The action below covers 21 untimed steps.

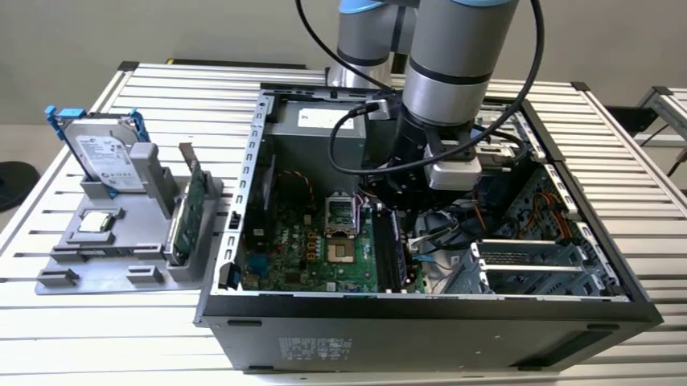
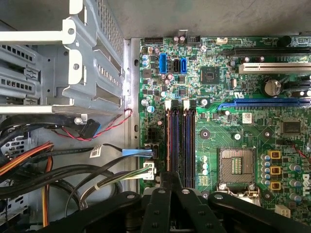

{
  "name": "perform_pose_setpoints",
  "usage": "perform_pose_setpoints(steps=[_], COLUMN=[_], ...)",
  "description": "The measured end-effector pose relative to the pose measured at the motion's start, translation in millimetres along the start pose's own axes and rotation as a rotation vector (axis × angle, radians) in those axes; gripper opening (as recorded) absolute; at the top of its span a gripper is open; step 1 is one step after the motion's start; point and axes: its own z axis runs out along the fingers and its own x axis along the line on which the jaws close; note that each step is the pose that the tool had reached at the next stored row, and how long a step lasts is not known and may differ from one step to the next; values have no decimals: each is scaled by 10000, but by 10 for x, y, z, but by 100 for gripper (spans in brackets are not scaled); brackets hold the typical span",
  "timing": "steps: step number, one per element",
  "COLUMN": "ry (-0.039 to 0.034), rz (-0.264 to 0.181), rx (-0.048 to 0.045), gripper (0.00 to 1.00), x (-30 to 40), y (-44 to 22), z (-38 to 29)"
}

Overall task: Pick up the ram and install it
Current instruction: 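Press down the ram until it locks into place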

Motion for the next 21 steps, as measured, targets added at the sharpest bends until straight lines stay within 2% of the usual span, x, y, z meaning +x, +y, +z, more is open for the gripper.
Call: perform_pose_setpoints(steps=[8, 21], ry=[7, 228], rz=[-84, -2428], rx=[2, 59], gripper=[0, 0], x=[0, -1], y=[0, -1], z=[0, 10])
